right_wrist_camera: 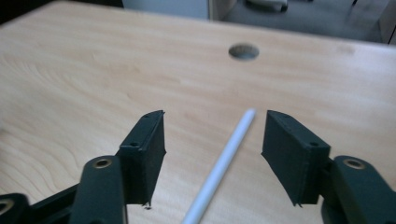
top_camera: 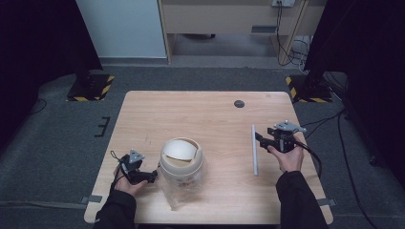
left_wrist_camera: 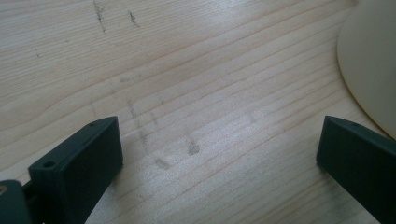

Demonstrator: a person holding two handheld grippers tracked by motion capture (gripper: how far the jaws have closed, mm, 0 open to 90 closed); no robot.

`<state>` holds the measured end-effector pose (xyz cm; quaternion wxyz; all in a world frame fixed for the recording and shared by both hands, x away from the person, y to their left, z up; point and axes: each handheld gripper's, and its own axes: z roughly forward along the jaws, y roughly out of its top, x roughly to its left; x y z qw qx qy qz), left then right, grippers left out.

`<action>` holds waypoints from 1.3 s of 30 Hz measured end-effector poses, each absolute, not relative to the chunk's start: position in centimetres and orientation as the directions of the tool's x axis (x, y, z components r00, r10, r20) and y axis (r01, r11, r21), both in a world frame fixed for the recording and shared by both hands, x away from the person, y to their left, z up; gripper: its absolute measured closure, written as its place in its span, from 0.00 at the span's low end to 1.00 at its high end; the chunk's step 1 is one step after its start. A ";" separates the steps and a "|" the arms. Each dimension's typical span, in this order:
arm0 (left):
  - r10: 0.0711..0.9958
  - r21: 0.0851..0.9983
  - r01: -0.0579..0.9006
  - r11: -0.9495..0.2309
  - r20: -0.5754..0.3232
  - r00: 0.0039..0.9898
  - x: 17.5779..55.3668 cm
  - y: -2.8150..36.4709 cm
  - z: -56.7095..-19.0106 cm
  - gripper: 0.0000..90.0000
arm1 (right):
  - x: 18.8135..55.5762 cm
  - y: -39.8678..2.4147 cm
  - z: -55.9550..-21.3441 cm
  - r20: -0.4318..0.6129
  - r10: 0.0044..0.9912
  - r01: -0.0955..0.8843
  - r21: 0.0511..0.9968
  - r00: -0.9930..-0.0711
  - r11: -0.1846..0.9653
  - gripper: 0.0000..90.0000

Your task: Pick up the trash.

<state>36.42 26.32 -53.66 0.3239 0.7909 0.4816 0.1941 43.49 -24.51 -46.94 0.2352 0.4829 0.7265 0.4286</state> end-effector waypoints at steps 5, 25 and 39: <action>0.887 0.699 0.636 -0.326 -0.006 0.461 36.4 26.3 -53.7 0.00 | 43.6 -24.0 -49.0 0.055 0.906 0.577 0.786 -0.421 0.220 0.50; 0.898 0.681 0.666 -0.305 -0.028 0.439 36.4 27.2 -52.9 0.12 | 43.6 -22.6 -51.8 0.051 0.904 0.721 0.622 -0.425 0.304 0.81; 0.920 0.754 0.625 -0.202 -0.073 0.386 36.1 27.8 -51.1 0.16 | 43.4 -23.9 -50.1 0.111 0.896 0.691 0.679 -0.431 0.248 0.89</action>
